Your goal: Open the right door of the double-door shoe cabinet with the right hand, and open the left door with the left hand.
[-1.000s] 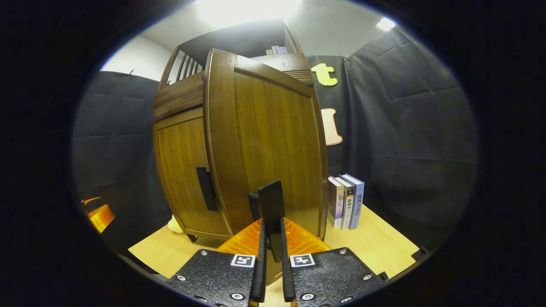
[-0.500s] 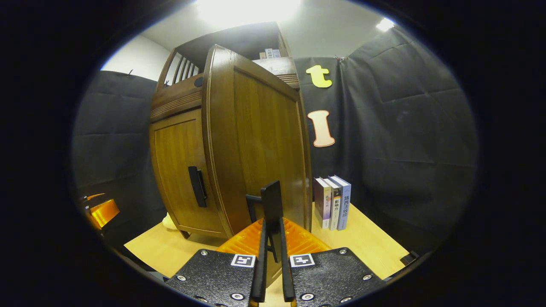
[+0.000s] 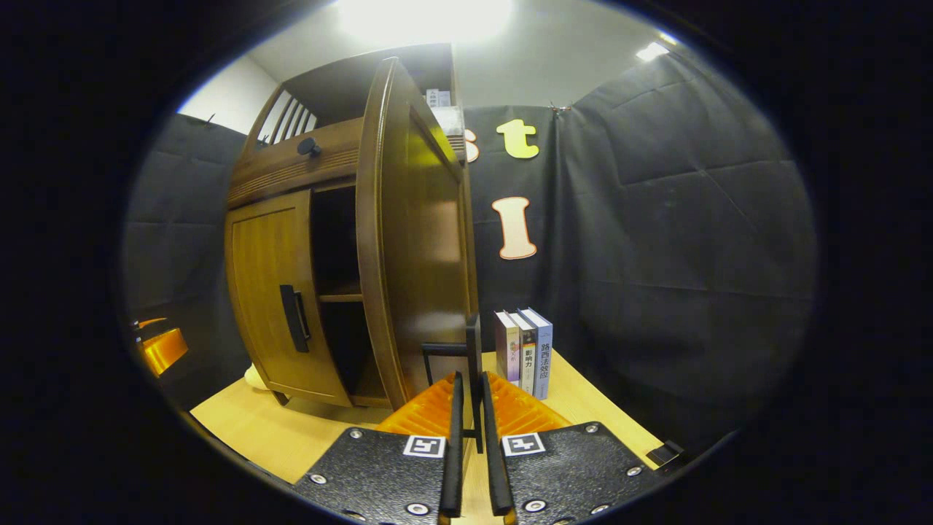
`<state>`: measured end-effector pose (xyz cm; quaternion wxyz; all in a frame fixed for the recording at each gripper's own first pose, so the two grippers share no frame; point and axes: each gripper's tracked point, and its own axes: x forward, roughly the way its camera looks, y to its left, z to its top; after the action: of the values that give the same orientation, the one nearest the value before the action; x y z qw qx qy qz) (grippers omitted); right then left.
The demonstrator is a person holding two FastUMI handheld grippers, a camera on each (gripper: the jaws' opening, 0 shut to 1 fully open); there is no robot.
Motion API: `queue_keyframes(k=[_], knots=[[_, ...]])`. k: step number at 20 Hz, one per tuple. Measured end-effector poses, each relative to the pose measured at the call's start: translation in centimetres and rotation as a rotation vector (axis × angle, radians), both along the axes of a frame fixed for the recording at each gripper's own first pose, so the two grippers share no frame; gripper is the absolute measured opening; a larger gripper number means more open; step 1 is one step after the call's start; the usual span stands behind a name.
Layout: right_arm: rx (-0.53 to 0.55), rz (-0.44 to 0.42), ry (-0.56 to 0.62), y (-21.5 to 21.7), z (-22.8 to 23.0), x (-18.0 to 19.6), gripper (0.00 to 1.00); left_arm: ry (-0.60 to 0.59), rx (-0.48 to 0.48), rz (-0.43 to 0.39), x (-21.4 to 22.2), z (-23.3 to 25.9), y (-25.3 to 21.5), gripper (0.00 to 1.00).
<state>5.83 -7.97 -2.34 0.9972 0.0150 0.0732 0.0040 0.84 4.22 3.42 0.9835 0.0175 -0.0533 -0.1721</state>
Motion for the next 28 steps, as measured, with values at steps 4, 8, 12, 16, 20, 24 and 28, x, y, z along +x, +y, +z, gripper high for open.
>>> queue_keyframes(k=[4,8,12,16,20,24,28], knots=[[-0.002,-0.055,-0.009,-2.5,0.3,-0.6,0.17,-0.004,0.017,-0.032,1.5,0.0,-0.9,0.94],[0.0,-0.126,-0.015,-5.3,0.6,-1.8,0.27,-0.003,0.019,-0.053,4.0,0.2,-2.3,0.94],[0.021,-0.2,-0.032,-8.4,1.3,-3.6,0.41,0.004,0.009,-0.061,7.1,0.2,-3.1,0.94],[0.043,-0.194,-0.05,-8.9,2.4,-5.4,0.95,0.007,0.0,-0.05,11.6,0.2,-3.6,0.94],[-0.012,-0.186,-0.086,-8.1,4.1,-8.2,0.95,0.006,0.005,-0.035,17.1,1.1,-4.1,0.97],[-0.067,-0.171,-0.107,-7.1,4.9,-10.4,0.95,-0.008,0.01,-0.012,20.9,1.7,-4.7,0.94],[-0.081,-0.167,-0.113,-6.3,5.4,-11.0,0.95,-0.024,0.009,0.007,25.7,2.4,-5.3,0.99]])
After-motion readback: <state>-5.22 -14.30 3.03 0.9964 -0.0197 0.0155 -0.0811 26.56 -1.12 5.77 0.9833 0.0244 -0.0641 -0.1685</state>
